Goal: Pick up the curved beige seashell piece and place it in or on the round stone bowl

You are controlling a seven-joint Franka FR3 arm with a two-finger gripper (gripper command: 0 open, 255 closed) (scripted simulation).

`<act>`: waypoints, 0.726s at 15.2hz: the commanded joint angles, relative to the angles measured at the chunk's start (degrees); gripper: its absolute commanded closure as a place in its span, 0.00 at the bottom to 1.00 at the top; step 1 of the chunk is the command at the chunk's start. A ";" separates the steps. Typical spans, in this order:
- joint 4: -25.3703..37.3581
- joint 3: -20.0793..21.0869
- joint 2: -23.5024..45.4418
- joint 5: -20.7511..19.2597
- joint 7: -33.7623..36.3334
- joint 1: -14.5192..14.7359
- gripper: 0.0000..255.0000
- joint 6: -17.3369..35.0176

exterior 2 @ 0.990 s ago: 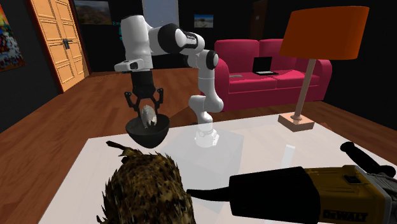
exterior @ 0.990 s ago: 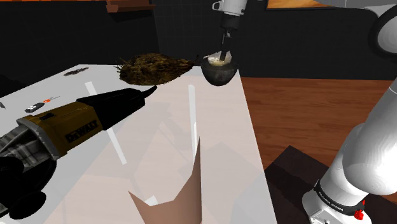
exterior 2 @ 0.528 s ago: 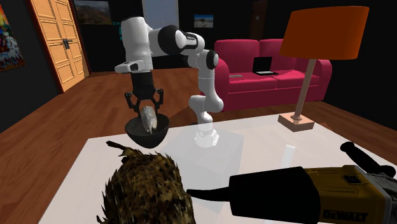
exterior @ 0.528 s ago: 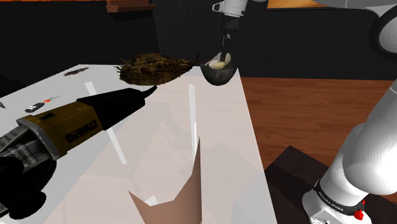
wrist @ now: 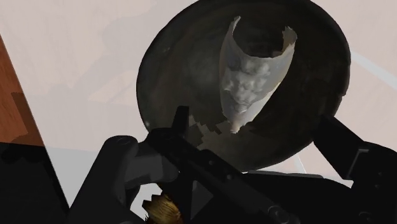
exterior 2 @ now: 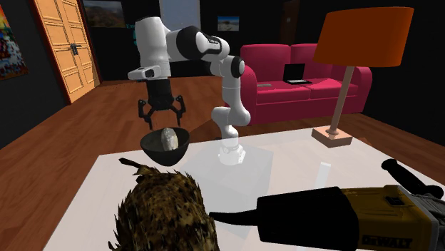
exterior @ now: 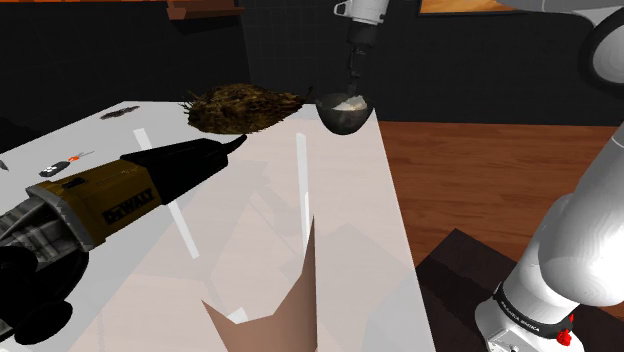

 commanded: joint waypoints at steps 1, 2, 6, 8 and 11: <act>3.91 -0.21 0.65 0.14 0.09 -0.20 0.00 -3.30; 6.77 -0.39 1.34 0.30 0.08 -0.37 0.00 -5.50; 9.17 -0.53 1.98 0.46 0.06 -0.53 0.00 -7.29; 9.18 -0.53 1.99 0.46 0.06 -0.54 0.00 -7.29; 9.18 -0.53 1.99 0.46 0.06 -0.54 0.00 -7.29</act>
